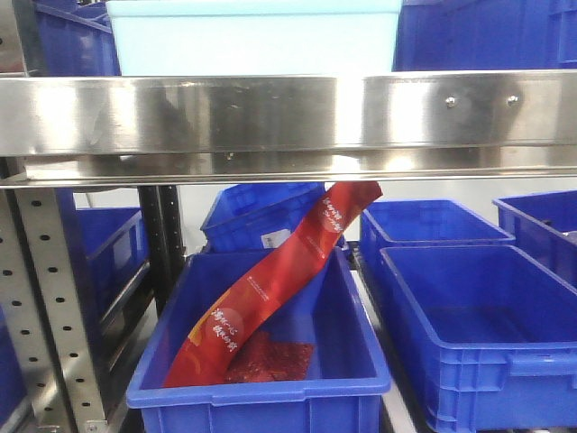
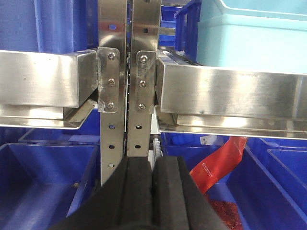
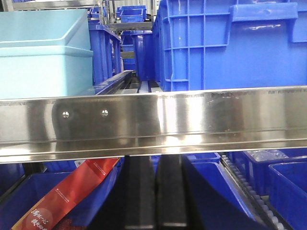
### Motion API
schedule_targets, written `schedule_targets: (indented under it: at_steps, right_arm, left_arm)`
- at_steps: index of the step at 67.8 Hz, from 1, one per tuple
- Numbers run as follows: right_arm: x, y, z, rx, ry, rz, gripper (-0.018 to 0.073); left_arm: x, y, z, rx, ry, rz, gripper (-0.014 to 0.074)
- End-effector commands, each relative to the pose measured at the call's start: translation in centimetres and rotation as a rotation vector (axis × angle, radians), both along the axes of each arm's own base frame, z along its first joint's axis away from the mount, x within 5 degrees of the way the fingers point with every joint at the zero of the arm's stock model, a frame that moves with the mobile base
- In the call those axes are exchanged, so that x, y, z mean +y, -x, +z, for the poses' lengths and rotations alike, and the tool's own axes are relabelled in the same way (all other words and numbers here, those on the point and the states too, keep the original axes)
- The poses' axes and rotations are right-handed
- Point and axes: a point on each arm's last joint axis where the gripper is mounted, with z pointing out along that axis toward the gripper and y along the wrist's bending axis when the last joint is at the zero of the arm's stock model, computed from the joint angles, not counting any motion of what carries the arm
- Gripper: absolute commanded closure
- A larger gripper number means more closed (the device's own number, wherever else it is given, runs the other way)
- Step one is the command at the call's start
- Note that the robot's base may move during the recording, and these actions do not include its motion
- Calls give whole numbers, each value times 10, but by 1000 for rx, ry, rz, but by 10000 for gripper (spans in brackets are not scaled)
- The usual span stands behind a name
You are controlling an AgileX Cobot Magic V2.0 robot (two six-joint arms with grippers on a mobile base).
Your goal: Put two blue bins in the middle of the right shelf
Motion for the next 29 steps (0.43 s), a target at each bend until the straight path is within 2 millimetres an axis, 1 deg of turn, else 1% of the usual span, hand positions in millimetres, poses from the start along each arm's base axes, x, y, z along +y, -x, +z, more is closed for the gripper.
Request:
schedule_targets:
  at_steps: [1, 29]
  right_arm:
    - [0, 1, 1, -18, 16, -8, 721]
    - [0, 1, 1, -18, 16, -8, 721]
  left_arm:
    - [0, 0, 2, -22, 1, 0, 707]
    - [0, 0, 2, -22, 1, 0, 707]
